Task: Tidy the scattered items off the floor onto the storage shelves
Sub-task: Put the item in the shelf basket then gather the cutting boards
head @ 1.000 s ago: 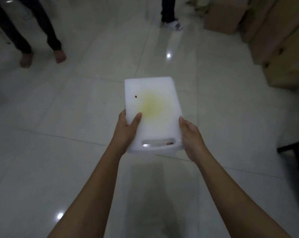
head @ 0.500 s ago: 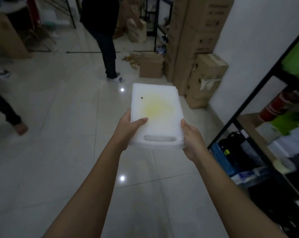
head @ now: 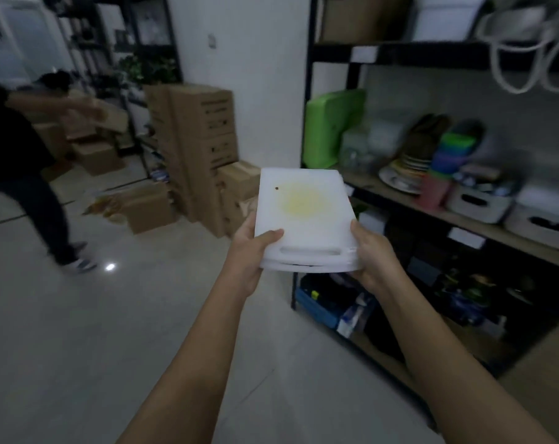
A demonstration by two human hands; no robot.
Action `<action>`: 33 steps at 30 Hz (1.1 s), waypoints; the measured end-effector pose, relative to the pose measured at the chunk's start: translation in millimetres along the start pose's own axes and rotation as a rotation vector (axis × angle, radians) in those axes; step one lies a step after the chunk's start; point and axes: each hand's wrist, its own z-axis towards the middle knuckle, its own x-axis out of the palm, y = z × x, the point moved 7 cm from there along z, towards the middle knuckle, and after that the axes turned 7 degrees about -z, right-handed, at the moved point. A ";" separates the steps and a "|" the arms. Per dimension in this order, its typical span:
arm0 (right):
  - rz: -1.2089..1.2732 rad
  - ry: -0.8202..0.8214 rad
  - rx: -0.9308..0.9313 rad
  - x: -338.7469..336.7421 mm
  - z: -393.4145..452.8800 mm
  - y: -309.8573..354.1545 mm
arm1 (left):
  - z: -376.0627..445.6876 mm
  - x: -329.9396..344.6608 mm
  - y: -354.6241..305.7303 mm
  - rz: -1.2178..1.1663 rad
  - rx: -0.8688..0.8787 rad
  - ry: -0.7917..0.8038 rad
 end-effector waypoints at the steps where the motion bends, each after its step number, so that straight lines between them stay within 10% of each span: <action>1: 0.000 -0.033 -0.007 -23.1 1.0 7.9 | 6.6 23.9 3.4 -0.008 -0.005 0.032; 17: 0.069 -0.516 -0.082 -352.6 6.8 82.0 | 52.4 372.7 99.6 -0.117 -0.221 0.544; 33: 0.348 -0.618 -0.148 -449.1 89.3 74.2 | 148.9 509.1 182.0 -0.043 -0.351 0.593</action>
